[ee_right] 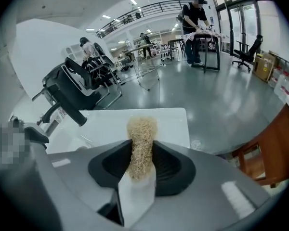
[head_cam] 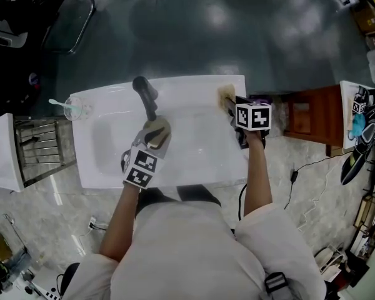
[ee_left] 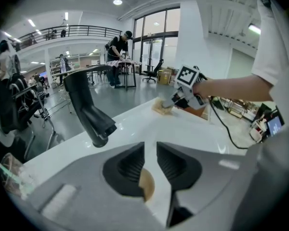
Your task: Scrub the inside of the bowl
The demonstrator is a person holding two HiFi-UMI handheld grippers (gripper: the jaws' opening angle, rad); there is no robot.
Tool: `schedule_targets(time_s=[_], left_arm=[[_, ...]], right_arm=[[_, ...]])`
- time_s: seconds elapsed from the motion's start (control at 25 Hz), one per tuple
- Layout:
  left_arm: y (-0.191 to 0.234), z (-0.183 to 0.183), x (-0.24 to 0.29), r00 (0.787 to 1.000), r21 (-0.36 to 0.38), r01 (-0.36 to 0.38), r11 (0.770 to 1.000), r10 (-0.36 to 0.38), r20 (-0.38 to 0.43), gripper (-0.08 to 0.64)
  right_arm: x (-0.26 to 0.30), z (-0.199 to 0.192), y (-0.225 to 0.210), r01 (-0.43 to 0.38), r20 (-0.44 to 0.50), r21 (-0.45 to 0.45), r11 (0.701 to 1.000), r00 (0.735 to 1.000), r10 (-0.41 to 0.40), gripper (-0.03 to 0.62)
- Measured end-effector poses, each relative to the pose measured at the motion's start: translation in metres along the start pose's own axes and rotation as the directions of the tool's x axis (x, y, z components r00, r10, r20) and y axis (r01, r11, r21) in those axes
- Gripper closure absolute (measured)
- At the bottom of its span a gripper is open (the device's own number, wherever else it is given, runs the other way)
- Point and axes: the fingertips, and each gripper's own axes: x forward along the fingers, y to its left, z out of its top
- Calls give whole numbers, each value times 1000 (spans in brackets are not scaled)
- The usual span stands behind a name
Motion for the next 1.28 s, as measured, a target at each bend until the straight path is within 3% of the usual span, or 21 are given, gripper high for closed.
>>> schedule_targets(time_s=[0.32, 0.52, 0.84, 1.12, 1.28], left_arm=[[-1, -25, 12, 998, -19, 30, 999, -31, -57, 459], [-7, -53, 28, 988, 1, 66, 998, -65, -142, 439], [-9, -113, 74, 942, 36, 113, 993, -95, -321, 405], [-11, -142, 102, 902, 94, 152, 984, -100, -419, 401], [-12, -150, 110, 891, 135, 162, 978, -86, -446, 411]], right_arm=[[-16, -6, 3, 57, 55, -66, 996, 997, -53, 482], [-55, -10, 0, 104, 145, -13, 995, 984, -101, 483], [-116, -32, 12, 132, 219, 46, 990, 966, -139, 480], [-152, -61, 33, 134, 241, 114, 984, 958, -158, 480], [-162, -75, 42, 148, 228, 149, 978, 957, -180, 479]])
